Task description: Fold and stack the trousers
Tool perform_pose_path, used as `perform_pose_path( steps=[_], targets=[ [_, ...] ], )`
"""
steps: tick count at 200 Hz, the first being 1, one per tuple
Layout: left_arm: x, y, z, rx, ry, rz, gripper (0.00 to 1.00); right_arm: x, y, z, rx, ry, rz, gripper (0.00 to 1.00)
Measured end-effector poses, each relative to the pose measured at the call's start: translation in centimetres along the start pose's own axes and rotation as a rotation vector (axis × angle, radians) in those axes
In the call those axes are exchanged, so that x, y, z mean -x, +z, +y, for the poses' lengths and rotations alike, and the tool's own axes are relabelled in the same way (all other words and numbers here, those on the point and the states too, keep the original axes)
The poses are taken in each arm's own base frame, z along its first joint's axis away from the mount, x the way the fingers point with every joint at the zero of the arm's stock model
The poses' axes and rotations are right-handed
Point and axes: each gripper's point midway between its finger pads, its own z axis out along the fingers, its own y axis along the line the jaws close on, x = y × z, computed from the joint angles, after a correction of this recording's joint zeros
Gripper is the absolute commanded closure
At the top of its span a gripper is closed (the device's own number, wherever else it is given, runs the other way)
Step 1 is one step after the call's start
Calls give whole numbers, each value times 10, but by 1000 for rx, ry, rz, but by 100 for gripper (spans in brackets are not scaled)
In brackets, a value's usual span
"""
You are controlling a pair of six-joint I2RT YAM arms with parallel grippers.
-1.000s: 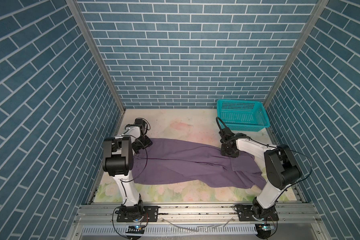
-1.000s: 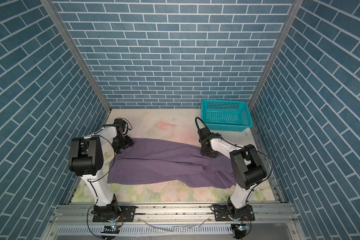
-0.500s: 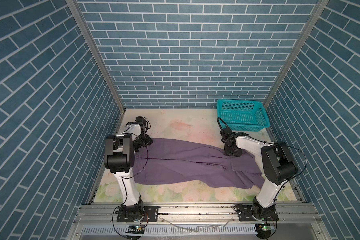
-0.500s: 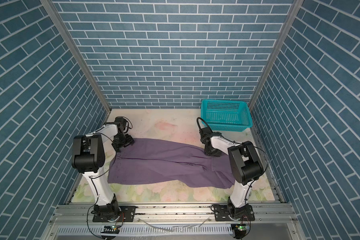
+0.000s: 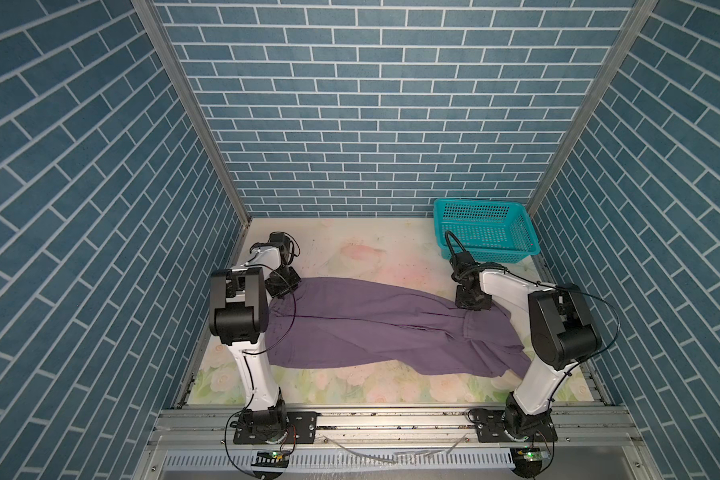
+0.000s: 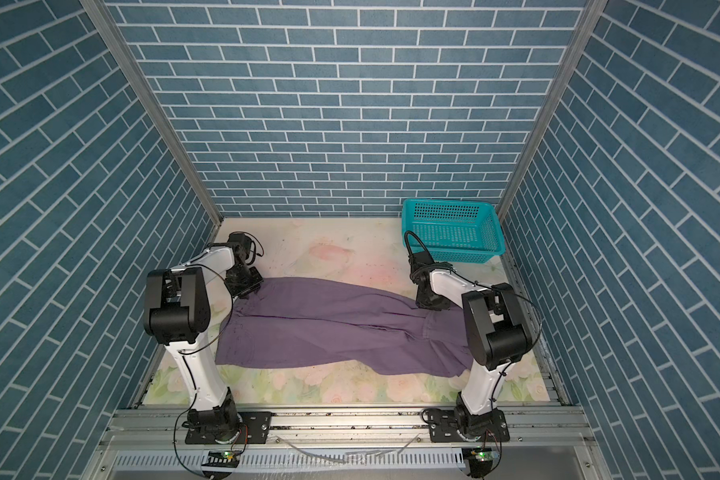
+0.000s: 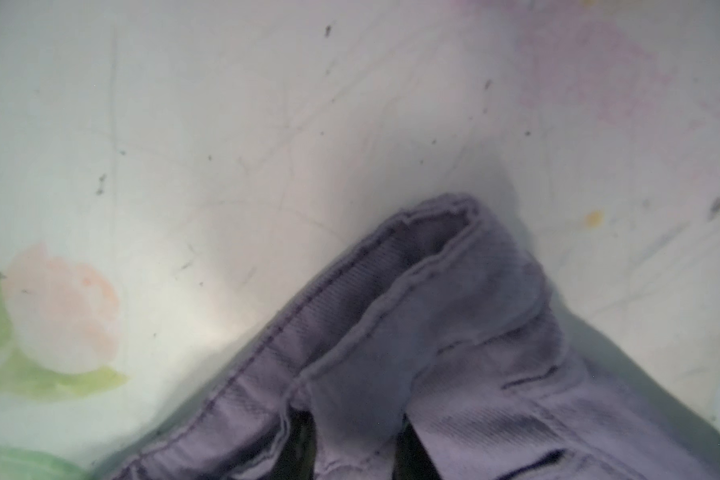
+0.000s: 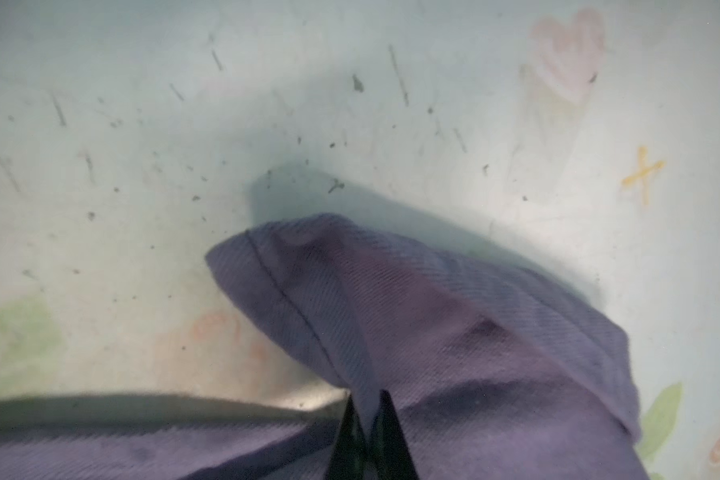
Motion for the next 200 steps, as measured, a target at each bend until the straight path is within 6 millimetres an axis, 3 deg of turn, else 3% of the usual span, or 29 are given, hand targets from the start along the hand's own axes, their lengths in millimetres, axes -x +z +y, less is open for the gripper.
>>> perform_pose_path(
  steps=[16, 29, 61, 80, 104, 124, 150, 170, 200],
  targets=[
    [1, 0, 2, -11, -4, 13, 100, 18, -23, -9, 22, 32, -53, 100],
    [2, 0, 3, -31, -26, 28, 100, 42, -51, -16, 54, 62, -131, 100],
    [9, -1, 10, -77, -72, 48, 100, 98, -145, -44, 139, 164, -396, 100],
    [19, -1, 25, -74, -116, 41, 100, 110, -196, -70, 158, 230, -547, 100],
    [31, -2, 52, -49, -181, 24, 100, 115, -232, -104, 151, 332, -690, 100],
    [32, -10, 71, -32, -217, 2, 100, 110, -219, -130, 110, 434, -706, 100],
    [31, -30, 81, -40, -234, -36, 100, 91, -157, -151, 46, 550, -604, 100],
    [33, -40, 77, -71, -232, -52, 100, 75, -110, -152, 29, 598, -498, 100],
    [31, -48, 74, -98, -218, -55, 100, 79, -61, -125, 93, 602, -398, 100]
  ],
)
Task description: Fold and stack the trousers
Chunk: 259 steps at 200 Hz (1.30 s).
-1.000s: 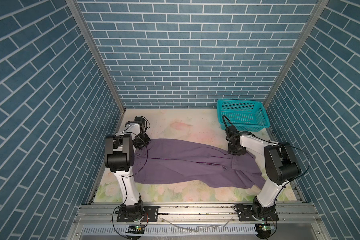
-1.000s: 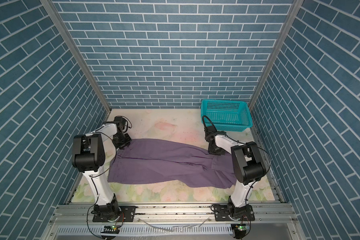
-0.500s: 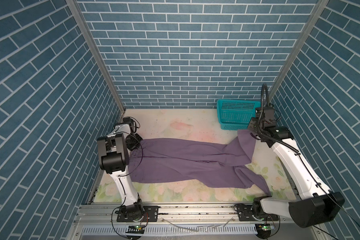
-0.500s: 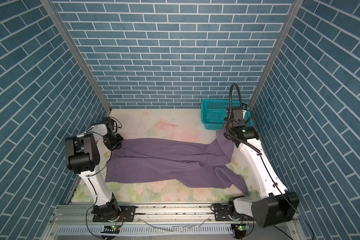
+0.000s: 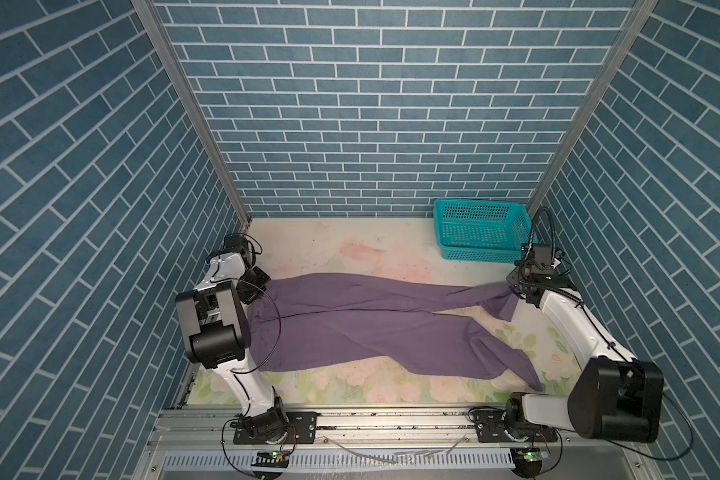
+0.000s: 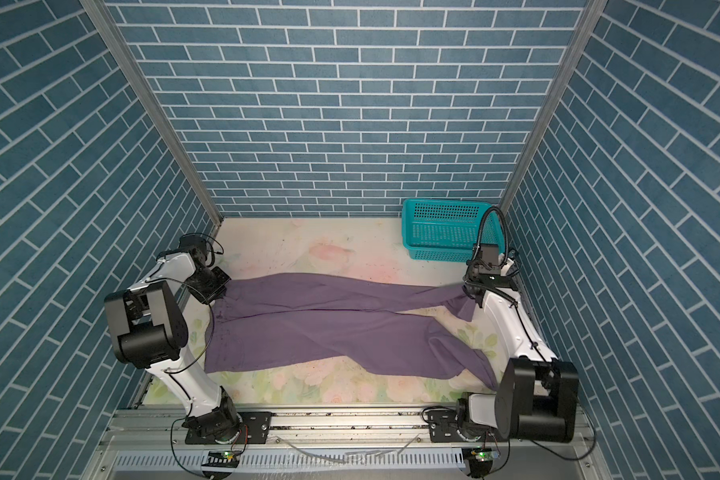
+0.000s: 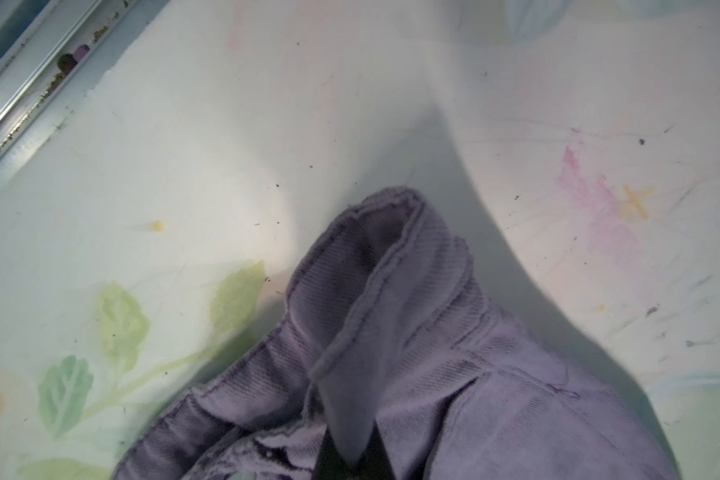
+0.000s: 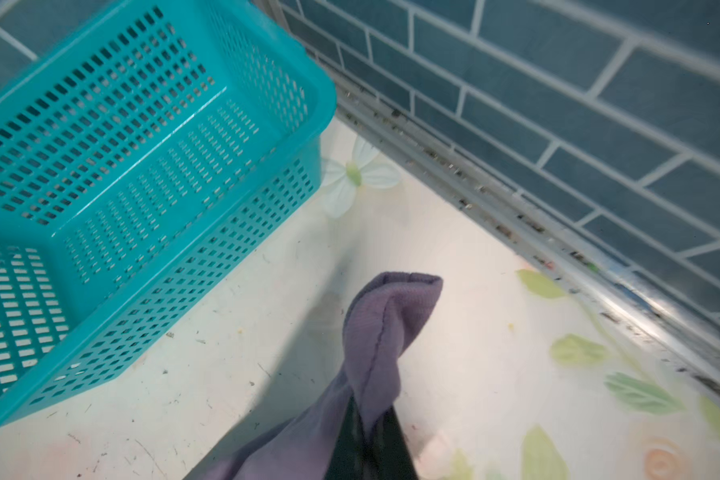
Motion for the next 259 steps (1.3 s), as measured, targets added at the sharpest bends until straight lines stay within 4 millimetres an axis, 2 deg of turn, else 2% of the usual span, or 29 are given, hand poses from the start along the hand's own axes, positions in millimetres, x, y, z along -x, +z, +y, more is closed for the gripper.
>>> perform_pose_path(
  steps=[7, 12, 17, 26, 30, 37, 44, 47, 57, 63, 68, 86, 105, 124, 137, 164, 178, 195, 215, 243, 259],
  targets=[
    [0, -4, -1, -6, 5, -6, 97, -4, 8, 4, 6, 0, 15, 100],
    [0, -8, -1, -10, 8, -12, 89, -6, 12, 5, 8, 2, 22, 100],
    [1, -13, -2, -17, 10, -20, 79, -8, 15, 7, 9, 0, 27, 100],
    [1, -21, -4, -36, 19, -32, 54, -10, 20, 9, 12, -2, 35, 100],
    [2, -25, -5, -46, 17, -39, 47, -11, 21, 10, 14, -3, 36, 100],
    [1, -30, -9, -67, 20, -44, 38, -11, 22, 10, 16, -3, 37, 89],
    [0, -36, -12, -92, 22, -46, 33, -11, 22, 11, 16, -5, 36, 78],
    [-1, -39, -14, -107, 28, -46, 33, -11, 23, 11, 17, 1, 35, 72],
    [-5, -46, -18, -140, 35, -46, 32, -11, 23, 12, 18, -11, 36, 64],
    [-11, -51, -20, -164, 46, -45, 32, -13, 24, 12, 16, -18, 39, 55],
    [-18, -56, -21, -187, 56, -44, 32, -15, 26, 12, 10, -21, 43, 51],
    [-49, -77, -18, -262, 91, -44, 30, -24, 35, 10, -40, -81, 70, 50],
    [-77, -108, -17, -359, 146, -89, 28, -33, 43, 19, -91, -168, 96, 47],
    [-102, -125, -12, -437, 186, -122, 28, -41, 34, 37, -107, -265, 87, 44],
    [-116, -123, -5, -443, 206, -105, 27, -50, 20, 52, -93, -321, 80, 43],
    [-135, -110, 5, -425, 232, -41, 26, -69, -12, 70, -51, -362, 78, 39],
    [-143, -109, 8, -436, 238, -33, 34, -74, -30, 72, -18, -338, 73, 38],
    [-150, -110, 12, -450, 231, -42, 42, -82, -42, 66, -1, -321, 74, 40],
    [-155, -106, 19, -443, 225, -56, 42, -99, -42, 58, -17, -360, 100, 43],
    [-157, -89, 26, -392, 181, -20, 27, -126, -33, 48, -49, -424, 155, 45],
    [-155, -76, 28, -358, 151, 3, 25, -138, -29, 38, -67, -443, 183, 46]
  ],
)
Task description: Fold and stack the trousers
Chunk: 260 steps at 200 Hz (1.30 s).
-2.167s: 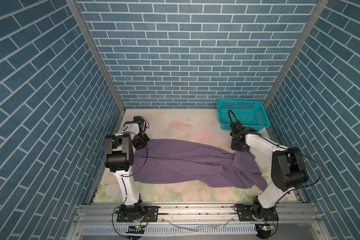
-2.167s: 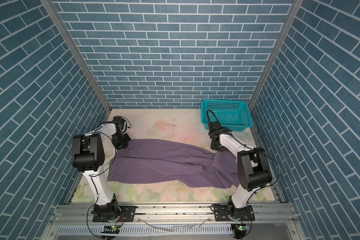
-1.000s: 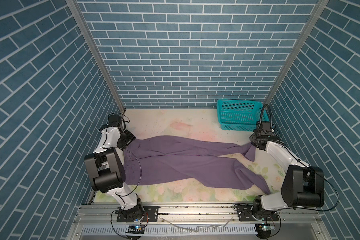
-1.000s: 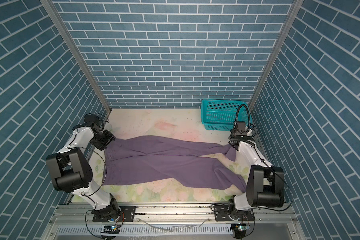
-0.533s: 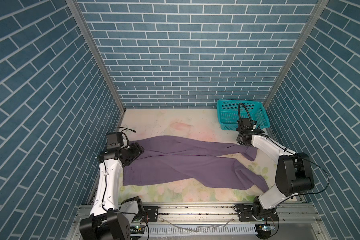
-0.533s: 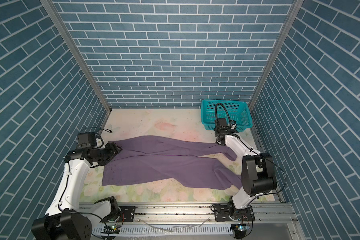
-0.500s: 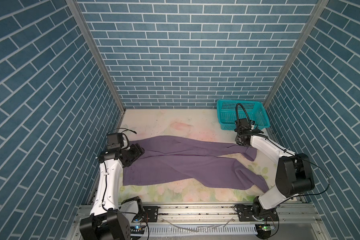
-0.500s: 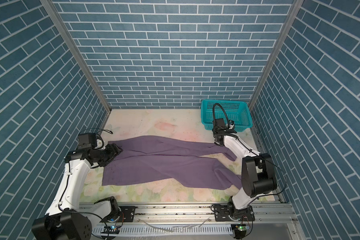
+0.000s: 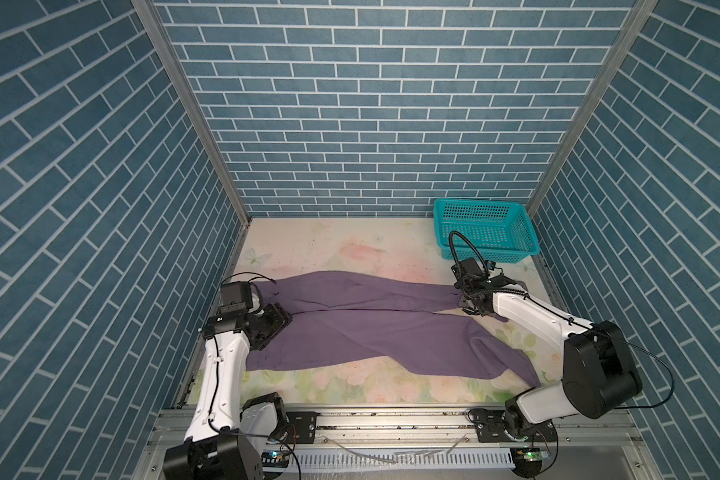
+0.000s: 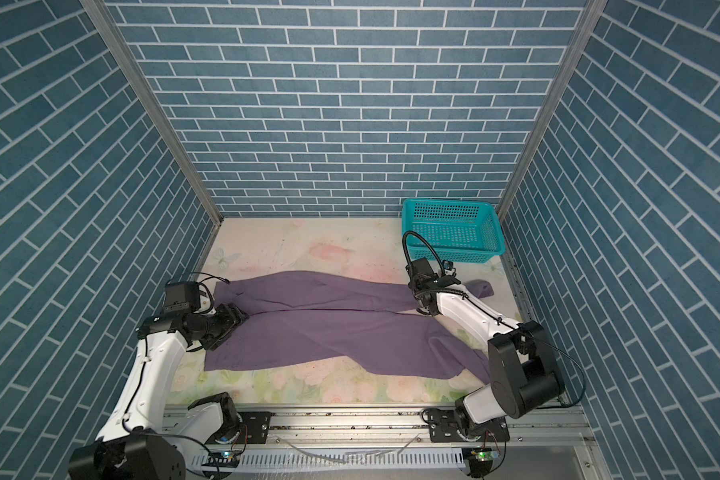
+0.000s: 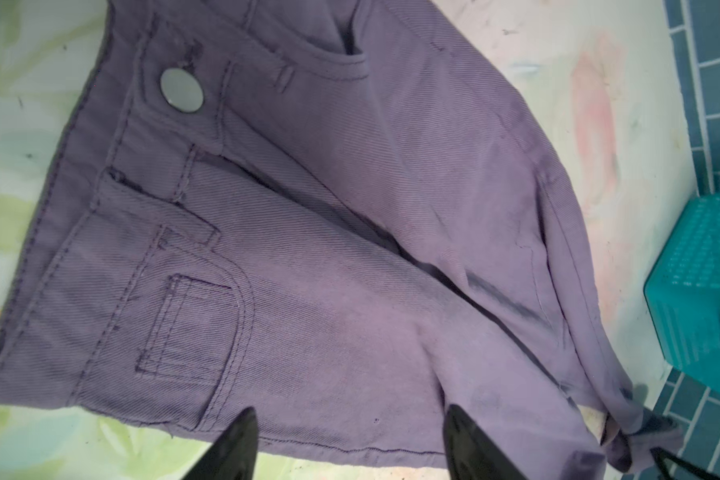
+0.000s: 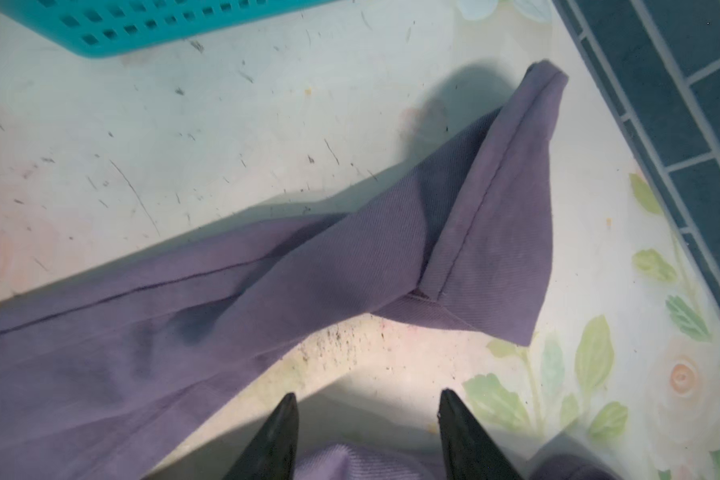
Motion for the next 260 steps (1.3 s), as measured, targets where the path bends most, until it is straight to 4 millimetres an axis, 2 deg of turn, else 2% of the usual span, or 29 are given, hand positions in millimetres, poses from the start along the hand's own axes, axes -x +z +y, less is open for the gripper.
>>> perform_pose_path(
  steps=[27, 50, 60, 83, 133, 161, 178, 206, 232, 245, 260],
  targets=[
    [1, 22, 16, 63, -54, 17, 30, -9, 13, -12, -29, -2, 43, 61],
    [2, 45, 29, 130, -103, 69, 32, -9, 35, -19, -42, 33, 91, 60],
    [5, 54, 32, 154, -113, 88, 30, -9, 44, -22, -47, 43, 110, 59],
    [21, 65, 29, 177, -127, 89, 28, -7, 57, -13, -32, 30, 150, 59],
    [54, 74, 19, 185, -138, 37, 27, 45, 81, 35, 47, 4, 120, 60],
    [62, 75, 14, 198, -127, 29, 26, 74, 91, 42, 67, 21, 90, 64],
    [65, 73, 12, 205, -119, 20, 26, 83, 94, 41, 76, 31, 81, 65],
    [73, 67, 9, 221, -108, -3, 26, 90, 85, 35, 98, 40, 62, 65],
    [85, 66, -7, 214, -86, -21, 25, 91, 46, 22, 153, 52, 12, 64],
    [93, 70, -21, 210, -64, -21, 25, 94, 26, 17, 194, 51, -20, 62],
    [104, 79, -41, 207, -28, -21, 23, 92, 12, 19, 242, 41, -32, 57]
  ],
)
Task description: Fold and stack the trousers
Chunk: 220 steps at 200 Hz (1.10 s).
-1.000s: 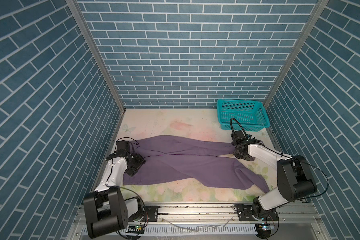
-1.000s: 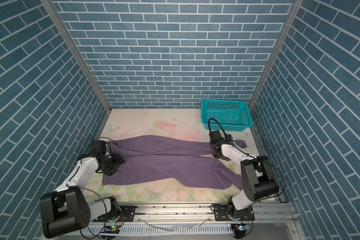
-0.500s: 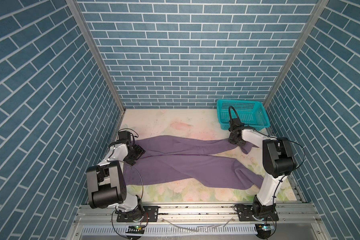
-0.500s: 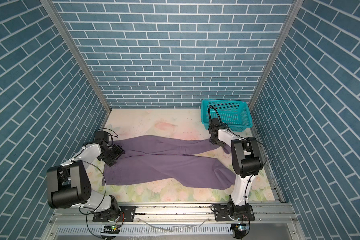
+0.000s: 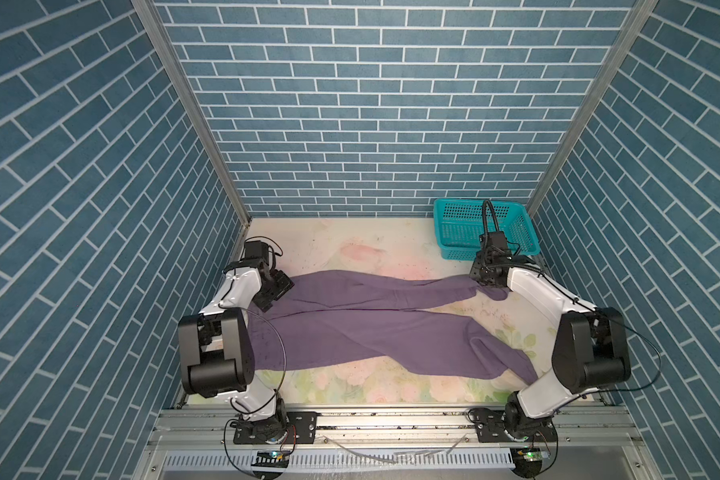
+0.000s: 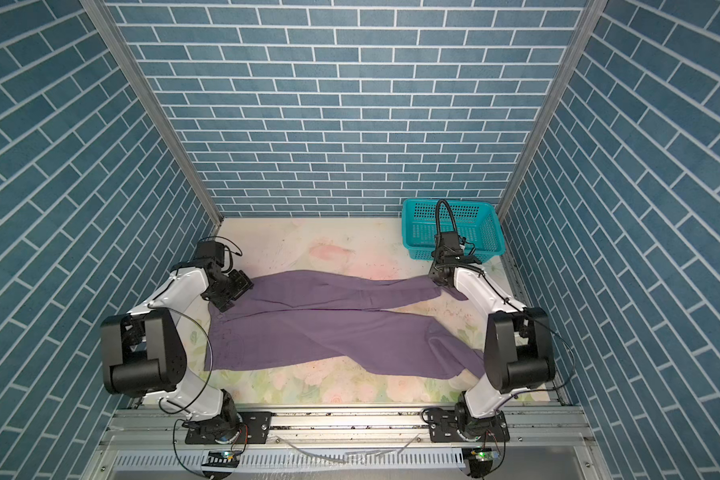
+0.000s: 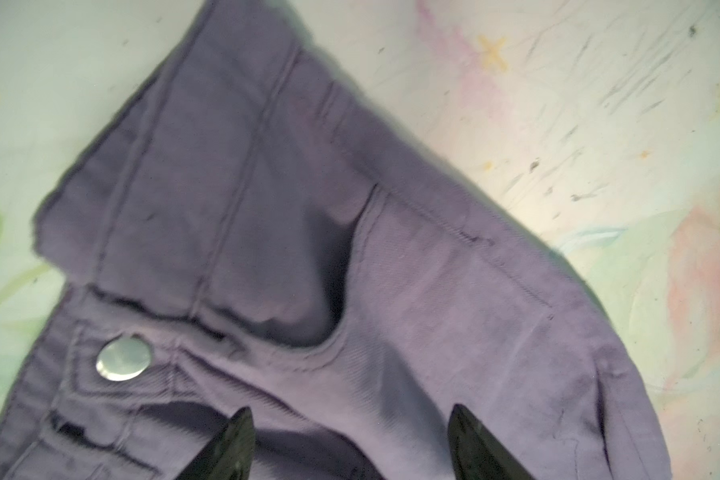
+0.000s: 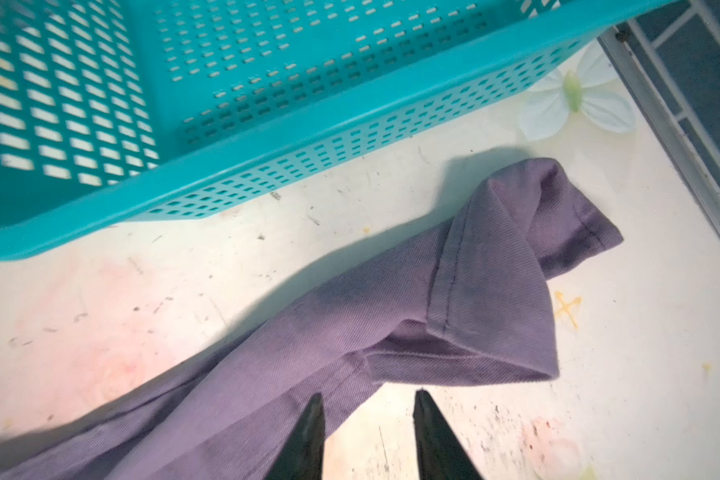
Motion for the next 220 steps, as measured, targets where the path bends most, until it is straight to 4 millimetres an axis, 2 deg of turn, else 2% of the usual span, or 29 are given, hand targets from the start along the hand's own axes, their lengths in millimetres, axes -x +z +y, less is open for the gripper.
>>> perform_pose_path(
  steps=[21, 42, 73, 90, 113, 127, 140, 148, 158, 163, 177, 192, 202, 220],
  targets=[
    [4, 12, -27, -3, 50, 9, 21, -13, 4, 10, 59, -41, 43, 48],
    [0, 24, -40, 15, 80, 34, 19, -30, 19, 27, 107, -94, 103, 43],
    [-2, 41, -38, 61, 82, 69, 18, -64, 47, 57, 163, -172, 209, 42],
    [-2, 47, -34, 84, 80, 75, 16, -73, 60, 73, 186, -195, 240, 43],
    [-3, 54, -27, 123, 81, 87, 15, -73, 72, 89, 207, -200, 243, 51],
    [-1, 61, -25, 145, 82, 92, 16, -69, 77, 92, 208, -190, 233, 63],
    [1, 70, -24, 164, 82, 100, 20, -64, 79, 93, 207, -187, 217, 79],
    [2, 74, -23, 175, 83, 105, 25, -61, 80, 93, 201, -177, 209, 88],
    [4, 75, -23, 181, 77, 101, 37, -59, 81, 91, 192, -172, 198, 100],
    [5, 75, -24, 182, 86, 100, 43, -57, 81, 90, 187, -167, 195, 100],
    [7, 76, -23, 191, 85, 96, 72, -54, 82, 87, 176, -167, 183, 100],
    [11, 78, -23, 198, 82, 94, 91, -49, 83, 84, 168, -162, 172, 100],
    [14, 79, -26, 197, 97, 95, 100, -44, 83, 82, 161, -155, 162, 100],
    [22, 81, -31, 204, 113, 92, 100, -28, 84, 79, 148, -139, 130, 100]
  ],
)
